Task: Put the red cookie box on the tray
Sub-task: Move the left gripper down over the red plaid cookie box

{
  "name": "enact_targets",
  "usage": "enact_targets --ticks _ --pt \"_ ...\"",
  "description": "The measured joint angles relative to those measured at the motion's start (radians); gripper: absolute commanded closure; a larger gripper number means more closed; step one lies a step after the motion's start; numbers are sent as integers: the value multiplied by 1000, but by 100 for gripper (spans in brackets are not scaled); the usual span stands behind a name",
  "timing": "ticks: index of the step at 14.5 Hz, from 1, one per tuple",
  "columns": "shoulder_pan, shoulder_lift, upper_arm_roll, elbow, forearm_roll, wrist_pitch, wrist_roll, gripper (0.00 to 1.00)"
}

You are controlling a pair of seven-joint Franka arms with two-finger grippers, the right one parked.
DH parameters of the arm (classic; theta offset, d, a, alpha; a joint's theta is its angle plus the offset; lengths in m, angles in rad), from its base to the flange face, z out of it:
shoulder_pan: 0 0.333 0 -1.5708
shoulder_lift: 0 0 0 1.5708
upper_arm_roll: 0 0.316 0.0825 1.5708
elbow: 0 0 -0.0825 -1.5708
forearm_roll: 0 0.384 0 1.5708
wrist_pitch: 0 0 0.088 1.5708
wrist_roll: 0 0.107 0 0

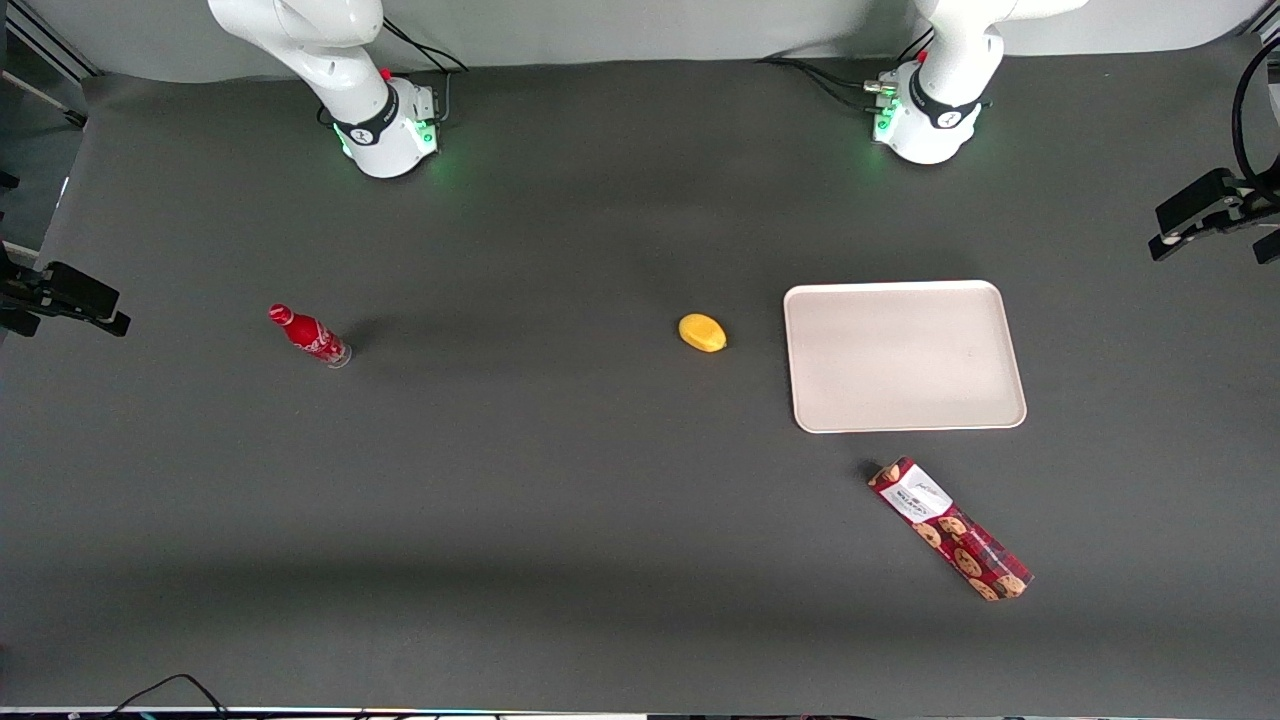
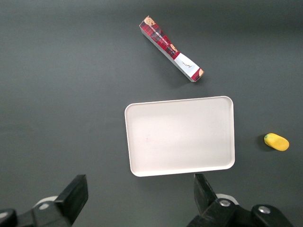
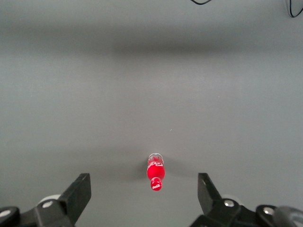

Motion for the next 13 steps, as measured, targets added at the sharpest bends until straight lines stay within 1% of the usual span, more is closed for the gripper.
enact_targets --ticks 5,8,11,13 --pt "0 0 0 -2 0 3 0 0" --pt "-1 22 -3 -8 -3 22 -12 0" --pt "-28 90 -5 4 -5 81 -169 0" --pt "-55 167 -6 52 -5 99 -313 0"
